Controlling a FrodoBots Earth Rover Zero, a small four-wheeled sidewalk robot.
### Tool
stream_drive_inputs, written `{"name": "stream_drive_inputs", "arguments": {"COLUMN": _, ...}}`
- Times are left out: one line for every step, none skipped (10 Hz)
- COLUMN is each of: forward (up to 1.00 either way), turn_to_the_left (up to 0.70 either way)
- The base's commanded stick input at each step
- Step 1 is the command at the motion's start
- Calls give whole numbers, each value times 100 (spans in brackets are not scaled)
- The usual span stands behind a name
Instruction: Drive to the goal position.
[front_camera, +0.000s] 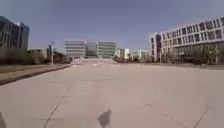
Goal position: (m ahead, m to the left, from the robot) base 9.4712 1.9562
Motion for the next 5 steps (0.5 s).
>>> {"name": "stream_drive_inputs", "arguments": {"forward": 100, "turn_to_the_left": 1}}
{"name": "stream_drive_inputs", "arguments": {"forward": 100, "turn_to_the_left": 1}}
{"name": "stream_drive_inputs", "arguments": {"forward": 100, "turn_to_the_left": 1}}
{"name": "stream_drive_inputs", "arguments": {"forward": 100, "turn_to_the_left": 1}}
{"name": "stream_drive_inputs", "arguments": {"forward": 100, "turn_to_the_left": 1}}
